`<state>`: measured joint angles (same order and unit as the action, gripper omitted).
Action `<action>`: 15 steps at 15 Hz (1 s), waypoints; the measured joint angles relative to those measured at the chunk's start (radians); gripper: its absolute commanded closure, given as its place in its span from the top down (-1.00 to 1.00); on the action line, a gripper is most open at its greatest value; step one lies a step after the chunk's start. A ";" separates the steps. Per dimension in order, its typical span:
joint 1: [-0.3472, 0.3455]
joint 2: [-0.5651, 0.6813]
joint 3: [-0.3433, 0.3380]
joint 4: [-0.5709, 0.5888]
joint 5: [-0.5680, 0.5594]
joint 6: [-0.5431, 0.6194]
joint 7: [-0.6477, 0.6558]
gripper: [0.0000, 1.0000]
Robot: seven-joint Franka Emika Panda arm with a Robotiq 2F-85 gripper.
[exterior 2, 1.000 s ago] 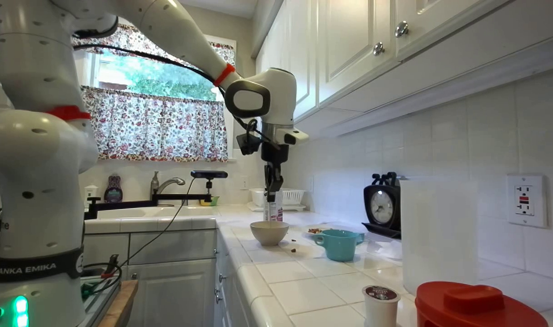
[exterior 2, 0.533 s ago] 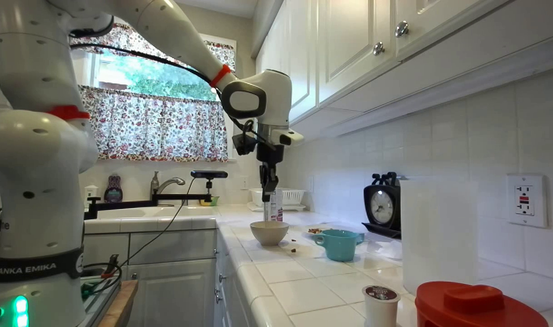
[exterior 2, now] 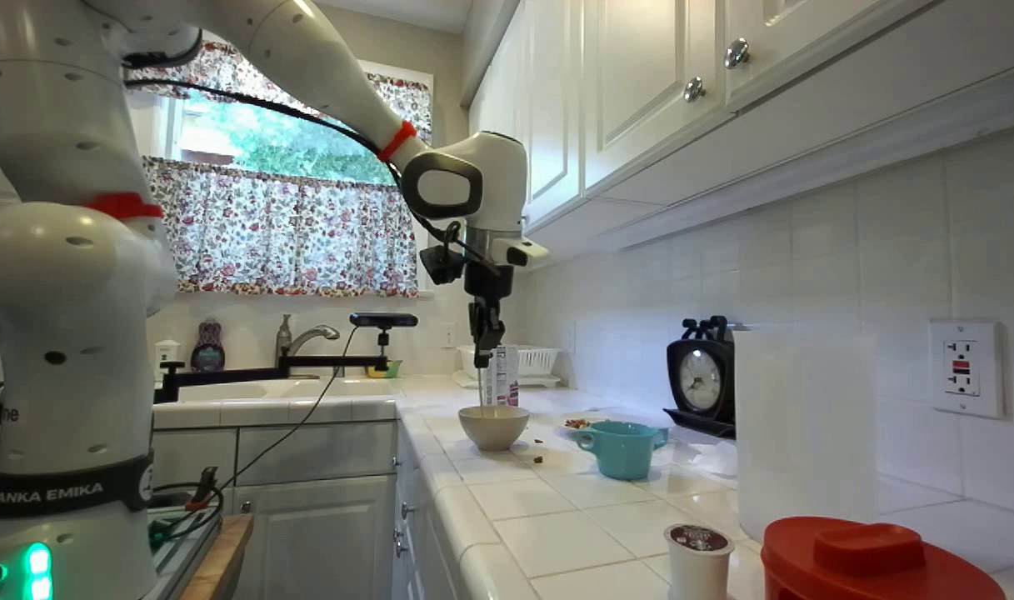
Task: Use the straw to stir in the brown bowl
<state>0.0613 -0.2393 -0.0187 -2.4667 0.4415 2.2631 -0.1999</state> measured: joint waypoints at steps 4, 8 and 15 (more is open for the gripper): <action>0.000 0.023 0.001 0.016 0.000 0.022 0.002 -0.99; -0.012 0.060 -0.005 0.040 0.000 0.045 0.002 -0.99; -0.020 0.050 -0.021 0.040 0.000 0.037 0.001 -0.99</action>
<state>0.0411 -0.1896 -0.0394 -2.4267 0.4418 2.3002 -0.1985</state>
